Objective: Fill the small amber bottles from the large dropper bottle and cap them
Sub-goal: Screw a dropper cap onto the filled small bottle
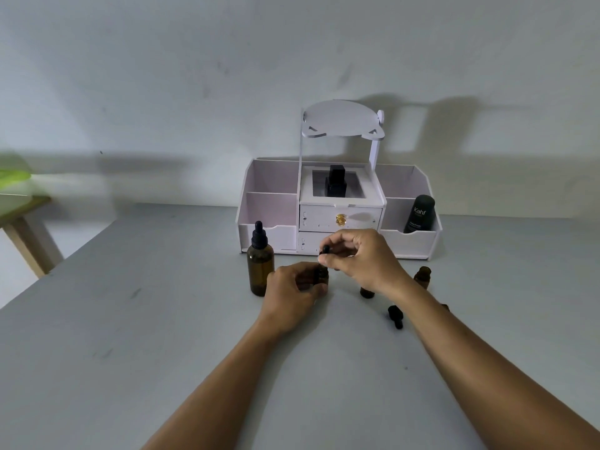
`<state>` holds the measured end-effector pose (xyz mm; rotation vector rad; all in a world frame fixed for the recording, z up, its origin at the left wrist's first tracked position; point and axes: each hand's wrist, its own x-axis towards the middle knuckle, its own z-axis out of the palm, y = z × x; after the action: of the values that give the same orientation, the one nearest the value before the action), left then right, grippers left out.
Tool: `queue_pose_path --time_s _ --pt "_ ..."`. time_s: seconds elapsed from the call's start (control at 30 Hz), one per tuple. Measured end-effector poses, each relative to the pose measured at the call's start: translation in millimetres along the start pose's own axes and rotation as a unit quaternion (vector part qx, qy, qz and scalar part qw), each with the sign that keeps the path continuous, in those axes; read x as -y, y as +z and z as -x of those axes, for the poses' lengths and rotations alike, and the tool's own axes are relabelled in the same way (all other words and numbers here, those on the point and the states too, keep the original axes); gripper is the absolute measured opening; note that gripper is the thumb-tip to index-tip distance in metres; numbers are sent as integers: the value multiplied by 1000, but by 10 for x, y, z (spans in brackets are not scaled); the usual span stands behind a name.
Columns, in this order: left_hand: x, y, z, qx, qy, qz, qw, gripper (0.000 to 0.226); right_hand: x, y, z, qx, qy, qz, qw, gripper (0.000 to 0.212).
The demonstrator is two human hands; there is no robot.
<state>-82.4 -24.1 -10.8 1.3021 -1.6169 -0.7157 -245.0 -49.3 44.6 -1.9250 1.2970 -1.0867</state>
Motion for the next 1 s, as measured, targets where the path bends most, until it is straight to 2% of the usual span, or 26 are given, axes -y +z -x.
queue_pose_path --time_s 0.13,0.33,0.53,0.67,0.87,1.0 --pt "5 -5 5 4 10 5 1000 32 -32 53 21 -2 -1 74 997 17" --pt "12 -6 6 12 12 -2 1000 33 -17 38 45 11 -19 82 996 36" --pt "35 -9 -14 11 6 0 1000 35 -31 51 19 -7 -33 89 995 25" --pt "47 -6 -18 12 11 -3 1000 33 -35 31 21 -7 -40 66 997 33" --pt "55 -1 -29 11 3 -5 1000 38 -59 45 12 -21 -45 70 996 18" --pt "49 -6 -28 8 8 -5 1000 35 -57 45 9 -31 -49 54 997 27"
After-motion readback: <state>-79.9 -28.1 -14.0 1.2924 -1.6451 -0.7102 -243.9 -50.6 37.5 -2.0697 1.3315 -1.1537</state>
